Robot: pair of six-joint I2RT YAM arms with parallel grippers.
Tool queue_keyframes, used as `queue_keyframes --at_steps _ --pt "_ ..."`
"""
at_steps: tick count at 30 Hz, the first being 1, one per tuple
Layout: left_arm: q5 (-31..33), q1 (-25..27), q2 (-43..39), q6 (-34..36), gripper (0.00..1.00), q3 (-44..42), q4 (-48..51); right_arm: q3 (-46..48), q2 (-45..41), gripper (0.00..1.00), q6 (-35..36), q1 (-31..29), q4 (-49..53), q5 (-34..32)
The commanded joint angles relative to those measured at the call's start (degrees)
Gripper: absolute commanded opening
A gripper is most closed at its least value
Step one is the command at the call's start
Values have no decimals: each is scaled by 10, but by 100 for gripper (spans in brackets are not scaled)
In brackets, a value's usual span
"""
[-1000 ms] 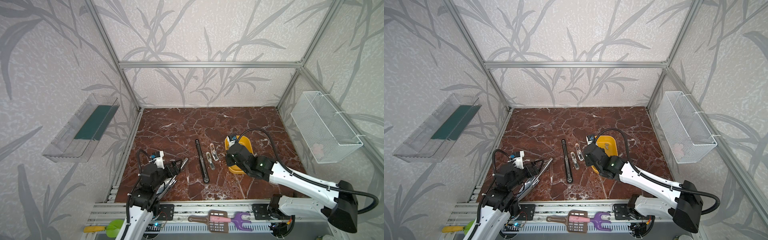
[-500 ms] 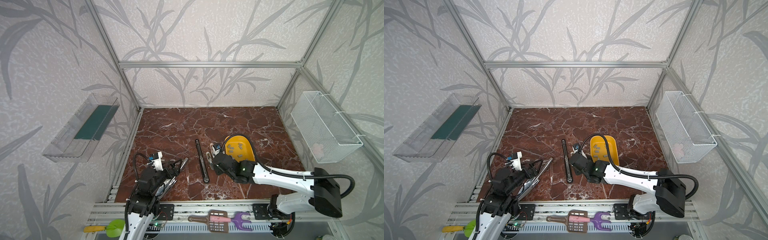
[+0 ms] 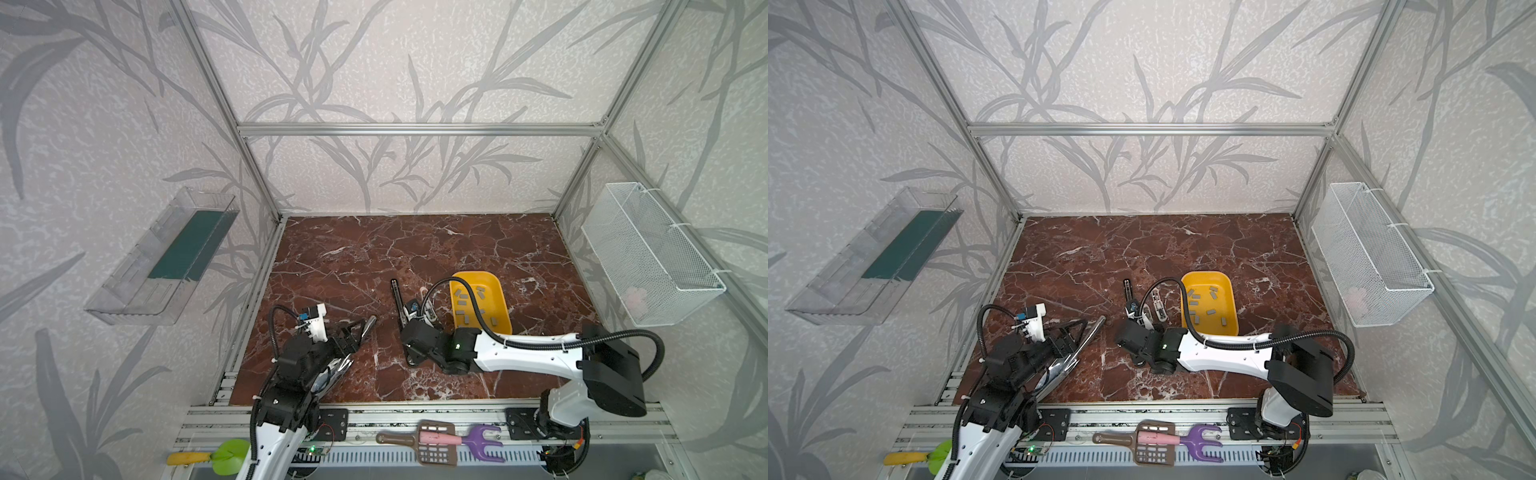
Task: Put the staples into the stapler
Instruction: 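Carry the staple strip toward the black stapler while the left gripper approaches it, then lower the held staple strip into the open black stapler's channel with the right gripper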
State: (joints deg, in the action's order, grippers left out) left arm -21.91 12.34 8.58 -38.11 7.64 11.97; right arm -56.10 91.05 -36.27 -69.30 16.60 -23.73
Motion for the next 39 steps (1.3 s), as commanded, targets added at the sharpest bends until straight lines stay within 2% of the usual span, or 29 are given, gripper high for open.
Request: queue_keyframes --at_steps 1,5,13,20,30,34,39 --pt "10 3 0 -1 99 -4 -12 -22 10 0 -10 -2 9 -13" --pt "14 3 0 -2 99 -5 -15 -38 25 0 -6 -3 23 -35" --pt "14 4 -3 -4 99 -7 -17 -51 53 0 -15 -2 30 -38" --pt "15 4 -4 -5 99 -7 -15 -52 64 0 -26 -3 23 -16" --pt "21 5 -4 -5 99 -7 -13 -61 64 0 -82 -3 26 -5" --pt "19 5 -5 -5 99 -6 -11 -83 83 0 -108 -2 57 -33" --pt "19 5 -5 -5 99 -7 -12 -91 71 0 -91 -2 64 -43"
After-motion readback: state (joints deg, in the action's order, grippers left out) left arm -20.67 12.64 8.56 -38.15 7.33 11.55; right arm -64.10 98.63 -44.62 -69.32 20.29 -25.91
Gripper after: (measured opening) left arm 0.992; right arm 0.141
